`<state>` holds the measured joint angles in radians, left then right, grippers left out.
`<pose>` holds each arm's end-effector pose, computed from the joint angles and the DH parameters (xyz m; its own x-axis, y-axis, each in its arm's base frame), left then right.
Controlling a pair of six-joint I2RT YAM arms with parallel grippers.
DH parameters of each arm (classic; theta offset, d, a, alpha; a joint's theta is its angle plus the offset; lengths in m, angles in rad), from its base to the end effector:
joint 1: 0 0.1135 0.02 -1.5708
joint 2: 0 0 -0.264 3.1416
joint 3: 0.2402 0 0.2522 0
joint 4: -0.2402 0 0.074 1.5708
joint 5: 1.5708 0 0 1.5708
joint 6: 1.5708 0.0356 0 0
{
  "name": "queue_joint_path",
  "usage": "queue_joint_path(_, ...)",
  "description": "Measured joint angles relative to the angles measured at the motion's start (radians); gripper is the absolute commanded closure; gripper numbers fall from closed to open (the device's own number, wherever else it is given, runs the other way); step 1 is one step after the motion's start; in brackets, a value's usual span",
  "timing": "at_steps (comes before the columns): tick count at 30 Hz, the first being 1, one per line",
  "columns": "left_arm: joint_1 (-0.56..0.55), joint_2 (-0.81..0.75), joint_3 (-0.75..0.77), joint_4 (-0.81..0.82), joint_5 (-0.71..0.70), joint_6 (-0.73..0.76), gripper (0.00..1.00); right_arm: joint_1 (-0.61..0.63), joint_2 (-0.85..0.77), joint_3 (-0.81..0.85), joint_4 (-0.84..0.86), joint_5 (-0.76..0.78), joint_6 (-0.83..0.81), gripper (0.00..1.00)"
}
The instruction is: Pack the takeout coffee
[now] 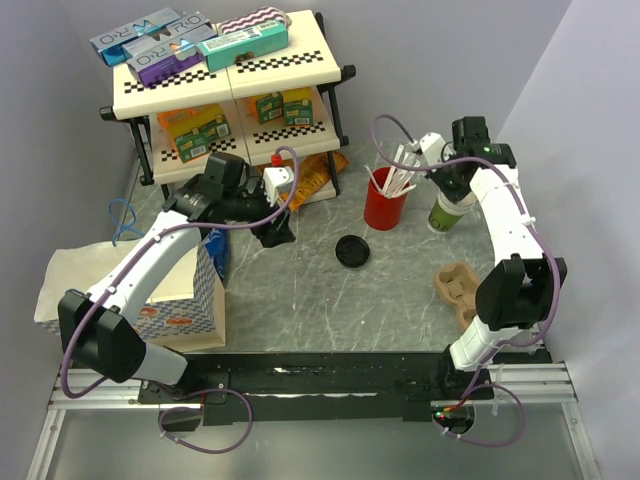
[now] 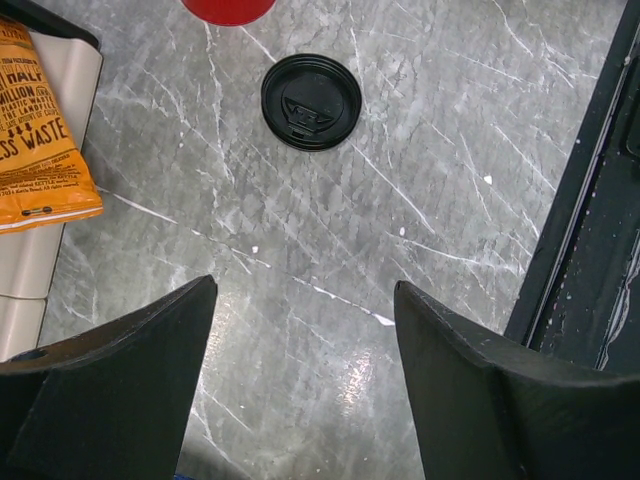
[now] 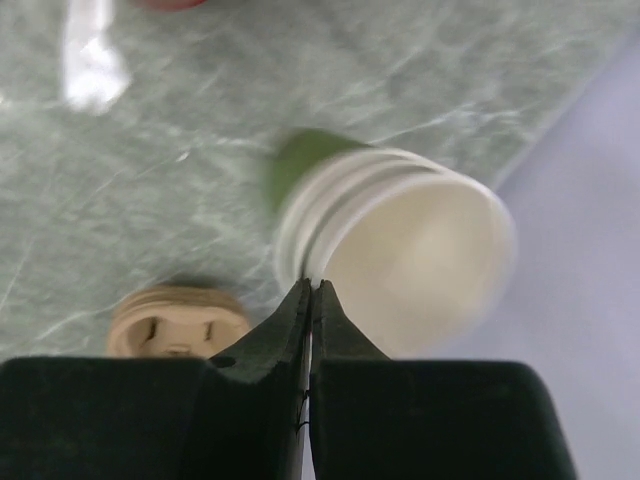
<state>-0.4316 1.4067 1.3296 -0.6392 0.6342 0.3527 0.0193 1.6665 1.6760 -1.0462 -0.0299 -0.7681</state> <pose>0.2665 -0.1460 0.3475 -0.3030 0.4459 -0.8422 0.9032 0.4163 -0.1046 0.3453 0.0077 0.3443 -0.5950 -0.7061 -0.3840 -0.6227 0.7070 -0.3352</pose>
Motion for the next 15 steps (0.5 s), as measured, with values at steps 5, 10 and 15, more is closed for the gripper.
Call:
queue_joint_path(5,0.0,0.01,0.0,0.004,0.002,0.0,0.22,-0.011,0.017,0.08,-0.052,-0.043,0.013,1.0)
queue_joint_path(10,0.0,0.016,0.0,0.005,0.002,0.0,0.22,-0.036,0.036,0.078,-0.065,-0.048,0.016,1.0)
queue_joint_path(15,0.0,0.016,0.0,0.007,0.006,-0.002,0.22,-0.058,0.057,0.092,-0.089,-0.043,0.03,1.0)
